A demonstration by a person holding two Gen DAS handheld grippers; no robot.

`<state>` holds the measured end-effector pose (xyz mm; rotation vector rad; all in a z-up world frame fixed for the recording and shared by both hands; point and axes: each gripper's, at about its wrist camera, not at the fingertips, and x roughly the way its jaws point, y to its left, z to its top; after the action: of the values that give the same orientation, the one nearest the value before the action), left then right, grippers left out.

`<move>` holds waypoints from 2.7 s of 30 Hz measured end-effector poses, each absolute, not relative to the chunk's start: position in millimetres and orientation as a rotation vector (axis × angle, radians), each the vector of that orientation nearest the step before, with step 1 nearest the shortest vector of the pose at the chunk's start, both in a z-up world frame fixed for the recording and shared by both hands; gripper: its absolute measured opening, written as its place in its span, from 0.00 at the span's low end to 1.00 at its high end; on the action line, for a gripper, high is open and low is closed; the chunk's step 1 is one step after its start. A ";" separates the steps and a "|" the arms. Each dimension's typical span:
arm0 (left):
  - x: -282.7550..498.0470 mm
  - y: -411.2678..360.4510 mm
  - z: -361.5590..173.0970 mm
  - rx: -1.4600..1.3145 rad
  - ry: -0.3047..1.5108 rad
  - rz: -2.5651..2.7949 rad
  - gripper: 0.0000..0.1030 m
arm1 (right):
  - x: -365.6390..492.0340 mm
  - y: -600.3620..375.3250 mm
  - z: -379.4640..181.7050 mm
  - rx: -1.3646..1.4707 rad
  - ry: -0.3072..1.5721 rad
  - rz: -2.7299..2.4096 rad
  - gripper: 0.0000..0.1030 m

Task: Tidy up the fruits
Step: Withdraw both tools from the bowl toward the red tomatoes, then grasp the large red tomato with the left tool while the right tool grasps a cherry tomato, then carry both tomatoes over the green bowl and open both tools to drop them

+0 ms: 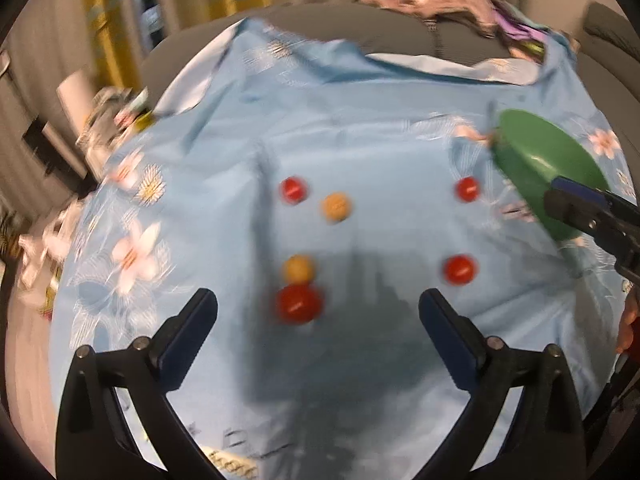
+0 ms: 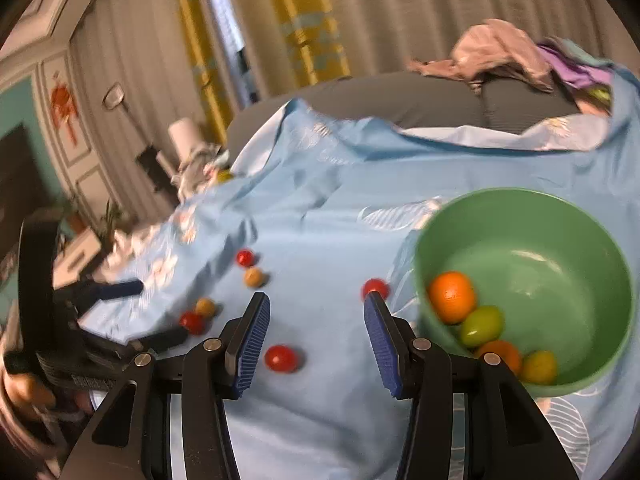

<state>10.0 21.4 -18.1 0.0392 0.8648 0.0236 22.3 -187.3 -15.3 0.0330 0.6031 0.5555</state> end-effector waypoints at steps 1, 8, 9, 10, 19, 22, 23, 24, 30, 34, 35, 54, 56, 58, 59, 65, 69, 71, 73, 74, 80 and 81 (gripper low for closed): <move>6.2 29.0 -20.8 0.023 0.871 0.026 0.98 | 22.4 -182.5 -17.6 0.017 0.615 0.556 0.48; -11.2 48.0 -41.7 0.000 0.908 0.002 0.97 | 26.3 -152.9 -35.6 -0.062 0.713 0.601 0.48; -11.8 48.2 -43.0 -0.004 0.908 -0.008 0.97 | 27.0 -148.4 -38.4 -0.074 0.725 0.603 0.48; -12.5 48.4 -43.2 -0.008 0.904 -0.016 0.96 | 27.5 -144.3 -41.4 -0.086 0.735 0.606 0.48; 0.2 43.6 -39.1 -0.043 0.866 -0.114 0.72 | 35.5 -133.3 -61.4 -0.125 0.814 0.592 0.48; 8.9 40.9 -42.5 -0.068 0.882 -0.151 0.60 | 39.0 -135.1 -65.5 -0.115 0.830 0.580 0.48; 12.4 39.1 -44.0 -0.065 0.887 -0.153 0.58 | 39.6 -135.0 -66.0 -0.114 0.832 0.579 0.48; 15.7 36.9 -45.2 -0.058 0.889 -0.158 0.57 | 39.9 -135.2 -66.6 -0.115 0.837 0.580 0.48; 33.3 34.0 -56.4 -0.020 0.937 -0.137 0.52 | 40.5 -131.9 -68.3 -0.126 0.844 0.592 0.48; 37.8 32.6 -59.9 0.013 0.944 -0.130 0.47 | 42.5 -130.8 -69.4 -0.125 0.852 0.594 0.48; 39.5 31.9 -61.9 0.024 0.953 -0.128 0.46 | 43.3 -130.7 -69.9 -0.123 0.855 0.594 0.48; 42.0 35.6 -68.7 -0.004 0.970 -0.154 0.31 | 53.1 -126.0 -78.2 -0.124 0.873 0.581 0.39; 41.7 36.2 -68.6 -0.015 0.967 -0.160 0.31 | 53.0 -123.4 -78.9 -0.134 0.869 0.577 0.29; 40.9 37.4 -68.5 -0.033 0.965 -0.168 0.30 | 52.7 -122.1 -79.0 -0.138 0.868 0.572 0.30; 40.4 38.1 -68.4 -0.043 0.964 -0.172 0.30 | 52.8 -122.4 -79.1 -0.133 0.867 0.571 0.29; 36.3 38.8 -60.3 -0.080 0.946 -0.184 0.30 | 51.1 -128.5 -72.3 -0.103 0.844 0.578 0.29; 32.8 31.0 -45.8 -0.080 0.911 -0.209 0.30 | 46.1 -135.3 -59.2 -0.076 0.794 0.587 0.29; 32.9 24.4 -35.4 -0.087 0.887 -0.232 0.30 | 43.0 -141.0 -50.7 -0.058 0.760 0.584 0.30; 35.4 17.8 -28.5 -0.094 0.878 -0.258 0.30 | 40.2 -151.2 -40.6 -0.030 0.719 0.571 0.30; 37.8 12.3 -24.6 -0.093 0.872 -0.271 0.30 | 39.2 -156.2 -36.7 -0.017 0.704 0.565 0.30; 52.7 -27.7 -2.9 -0.058 0.831 -0.345 0.30 | 36.4 -202.3 -14.4 0.082 0.617 0.478 0.30; 54.8 -35.1 0.7 -0.050 0.822 -0.359 0.30 | 35.5 -210.3 -11.4 0.094 0.601 0.460 0.30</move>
<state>54.8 -35.1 0.7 -0.0501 0.8221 -0.3587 35.5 -210.3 -11.4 0.0936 0.6010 0.4599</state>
